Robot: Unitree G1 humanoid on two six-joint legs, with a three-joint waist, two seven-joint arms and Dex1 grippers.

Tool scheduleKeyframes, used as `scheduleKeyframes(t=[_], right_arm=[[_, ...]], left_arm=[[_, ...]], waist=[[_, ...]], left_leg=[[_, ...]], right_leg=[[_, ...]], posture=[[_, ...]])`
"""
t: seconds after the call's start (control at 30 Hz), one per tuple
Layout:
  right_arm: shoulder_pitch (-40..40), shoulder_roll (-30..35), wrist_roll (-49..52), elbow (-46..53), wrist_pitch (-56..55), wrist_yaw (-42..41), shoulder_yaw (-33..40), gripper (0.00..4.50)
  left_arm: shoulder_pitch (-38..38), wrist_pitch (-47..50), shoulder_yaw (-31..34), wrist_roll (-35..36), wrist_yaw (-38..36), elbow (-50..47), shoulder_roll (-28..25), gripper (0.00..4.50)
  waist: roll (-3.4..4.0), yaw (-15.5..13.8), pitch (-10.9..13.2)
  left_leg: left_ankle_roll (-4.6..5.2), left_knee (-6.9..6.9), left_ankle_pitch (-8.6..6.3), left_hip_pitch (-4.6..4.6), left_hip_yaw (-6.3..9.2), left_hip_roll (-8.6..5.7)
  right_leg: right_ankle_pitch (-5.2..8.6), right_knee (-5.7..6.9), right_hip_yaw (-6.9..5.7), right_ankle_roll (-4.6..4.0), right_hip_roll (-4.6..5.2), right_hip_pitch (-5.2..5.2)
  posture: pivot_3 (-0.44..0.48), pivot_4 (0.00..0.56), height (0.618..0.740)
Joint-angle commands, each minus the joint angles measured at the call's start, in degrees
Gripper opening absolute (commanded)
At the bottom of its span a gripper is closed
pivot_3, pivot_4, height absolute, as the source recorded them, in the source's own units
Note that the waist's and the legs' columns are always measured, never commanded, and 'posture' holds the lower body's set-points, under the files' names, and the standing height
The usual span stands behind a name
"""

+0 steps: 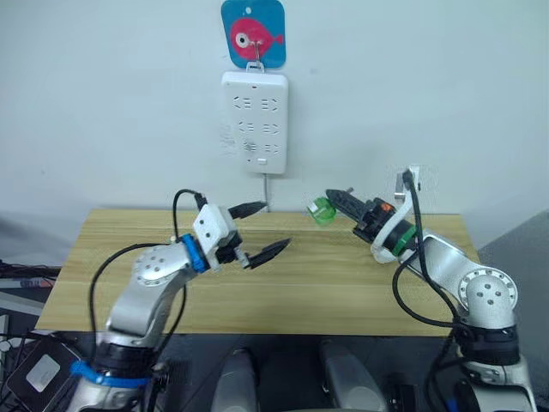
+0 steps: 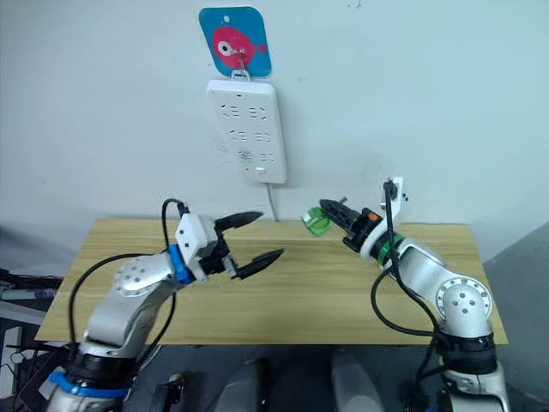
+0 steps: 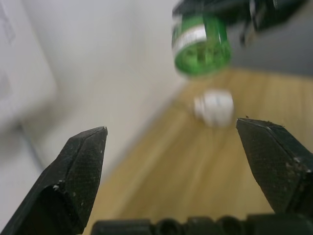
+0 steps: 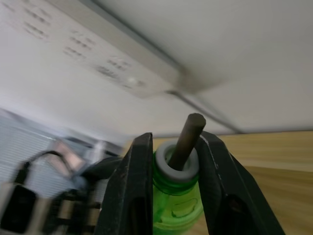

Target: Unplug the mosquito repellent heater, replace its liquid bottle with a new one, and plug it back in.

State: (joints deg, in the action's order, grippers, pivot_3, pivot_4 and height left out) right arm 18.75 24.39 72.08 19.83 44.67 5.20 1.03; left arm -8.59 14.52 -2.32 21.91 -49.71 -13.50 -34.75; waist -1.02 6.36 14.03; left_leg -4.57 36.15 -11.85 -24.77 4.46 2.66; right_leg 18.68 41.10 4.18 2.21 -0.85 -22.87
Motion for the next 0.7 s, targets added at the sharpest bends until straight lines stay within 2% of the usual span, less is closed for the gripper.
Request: scheduleKeyframes(t=[0.03, 0.13, 0.23, 0.47, 0.7], right_arm=[[-0.4, 3.8, -27.2, -2.4, -13.0, -8.8, -11.7, 0.84], [-0.8, 4.3, -47.1, -12.3, -28.7, -12.7, -19.7, 0.84], [0.3, 1.2, -58.2, -24.8, -41.9, -14.6, -22.0, 0.84], [5.3, -7.4, -64.4, -47.6, -54.8, -18.5, -18.4, 0.84], [7.3, -10.7, -67.1, -58.0, -59.0, -21.3, -14.5, 0.84]], left_arm=[[5.3, 6.4, 1.8, 4.5, -3.2, -7.5, -4.5, 4.5], [8.0, 11.9, 3.2, 8.9, -2.3, -12.6, -5.8, 4.5], [9.7, 13.8, 3.8, 9.8, -1.5, -15.5, -6.2, 4.5], [12.1, 9.6, 4.8, 6.8, 1.5, -16.4, -3.8, 4.5], [15.2, 5.4, 3.4, 5.2, 0.0, -17.9, -3.6, 4.5]], waist=[[0.0, 0.2, 0.0], [-0.01, -0.3, 0.0], [-0.01, -1.4, 0.0], [-0.02, -1.7, 0.0], [-0.01, -1.8, 0.0]], left_leg=[[0.0, -0.01, 0.0, 0.0, 0.0, 0.02], [-0.01, -0.04, 0.0, 0.0, 0.0, 0.04], [-0.03, -0.01, 0.02, -0.01, -0.01, 0.02], [-0.1, 0.01, 0.05, 0.04, -0.05, 0.01], [-0.11, -0.03, 0.06, 0.2, 0.0, 0.0]], right_leg=[[0.0, 0.01, 0.0, 0.0, -0.01, -0.06], [0.01, 0.01, -0.02, 0.0, -0.03, -0.09], [0.01, 0.01, -0.01, 0.0, 0.0, -0.07], [-0.02, 0.02, 0.01, -0.04, 0.02, 0.0], [-0.03, 0.0, -0.03, -0.05, 0.05, 0.22]], posture=[[-0.105, 0.207, 0.725], [-0.07, 0.21, 0.725], [-0.062, 0.212, 0.725], [-0.031, 0.221, 0.725], [-0.023, 0.225, 0.725]])
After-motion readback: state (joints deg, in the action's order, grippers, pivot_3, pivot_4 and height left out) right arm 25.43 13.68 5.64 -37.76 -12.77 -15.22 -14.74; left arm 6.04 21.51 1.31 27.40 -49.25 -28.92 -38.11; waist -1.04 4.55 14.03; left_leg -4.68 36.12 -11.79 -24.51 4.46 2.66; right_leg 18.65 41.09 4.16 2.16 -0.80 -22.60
